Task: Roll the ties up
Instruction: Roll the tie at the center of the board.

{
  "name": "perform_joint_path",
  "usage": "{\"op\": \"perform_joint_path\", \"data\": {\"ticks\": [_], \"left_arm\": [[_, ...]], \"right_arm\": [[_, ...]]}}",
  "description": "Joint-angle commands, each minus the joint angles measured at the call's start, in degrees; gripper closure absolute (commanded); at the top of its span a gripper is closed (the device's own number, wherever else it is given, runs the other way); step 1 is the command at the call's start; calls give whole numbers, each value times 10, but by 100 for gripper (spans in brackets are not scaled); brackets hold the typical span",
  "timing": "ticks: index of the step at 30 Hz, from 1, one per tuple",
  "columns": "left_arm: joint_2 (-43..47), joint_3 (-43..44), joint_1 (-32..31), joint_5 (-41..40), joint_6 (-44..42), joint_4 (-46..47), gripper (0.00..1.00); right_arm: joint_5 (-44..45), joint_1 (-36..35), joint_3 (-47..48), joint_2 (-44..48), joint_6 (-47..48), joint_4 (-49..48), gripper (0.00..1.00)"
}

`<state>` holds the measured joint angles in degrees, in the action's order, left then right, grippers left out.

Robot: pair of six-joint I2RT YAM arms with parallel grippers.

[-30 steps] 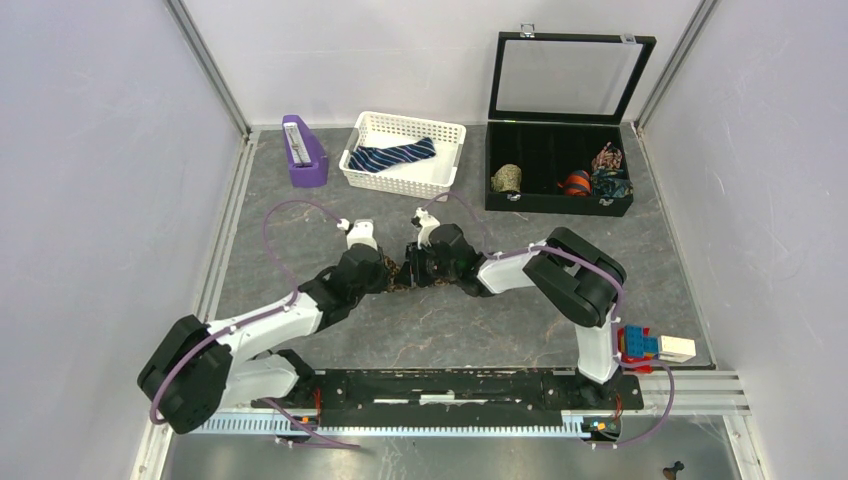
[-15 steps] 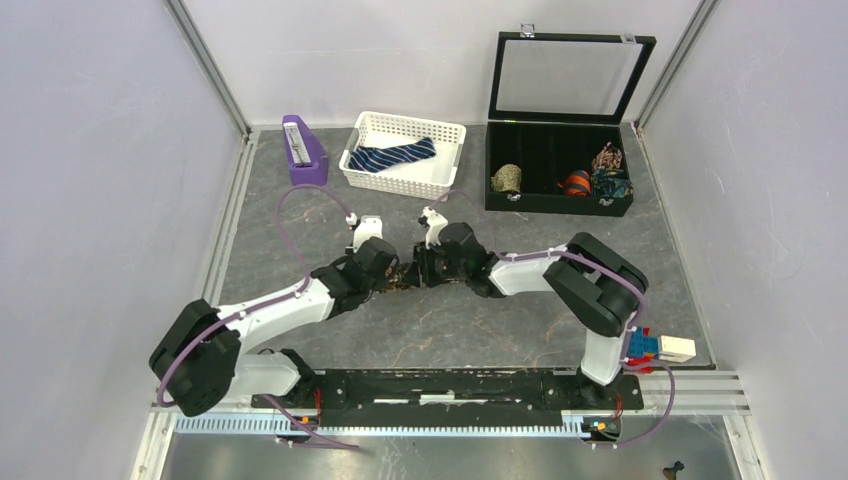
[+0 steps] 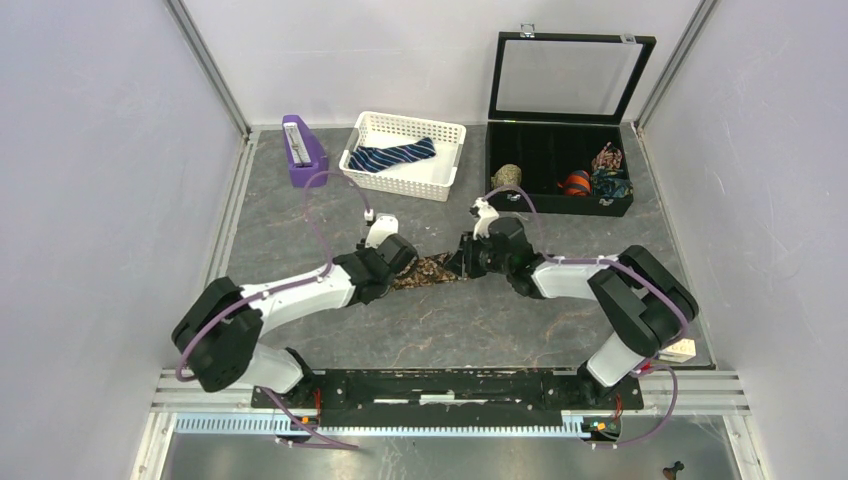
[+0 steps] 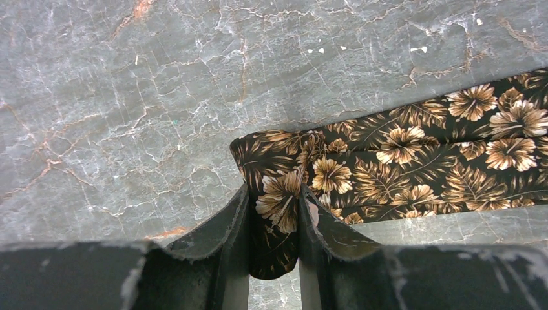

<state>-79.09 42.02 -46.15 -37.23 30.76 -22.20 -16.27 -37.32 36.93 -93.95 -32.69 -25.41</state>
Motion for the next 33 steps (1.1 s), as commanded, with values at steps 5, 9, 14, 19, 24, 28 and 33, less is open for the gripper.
{"op": "perform_joint_path", "data": {"ticks": [5, 9, 14, 19, 24, 28, 33], "left_arm": [[-85, 87, -47, -101, 5, -80, 77], [-129, 122, -67, -121, 12, -107, 77], [-177, 152, -85, -134, 27, -128, 76], [-212, 177, -94, -121, 27, -129, 74], [-238, 197, -98, -103, 28, -127, 64], [-251, 210, -100, -93, 31, -127, 57], [-262, 219, -100, -87, 34, -126, 48]], "right_arm": [[-15, 44, -36, 56, 24, -10, 72], [-21, 56, -44, 64, 27, -8, 72], [-25, 68, -52, 76, 33, -4, 72], [-28, 74, -57, 82, 35, -2, 72], [-28, 78, -63, 89, 36, -1, 72], [-30, 80, -64, 90, 36, 0, 72], [-34, 81, -65, 91, 36, 0, 72]]}}
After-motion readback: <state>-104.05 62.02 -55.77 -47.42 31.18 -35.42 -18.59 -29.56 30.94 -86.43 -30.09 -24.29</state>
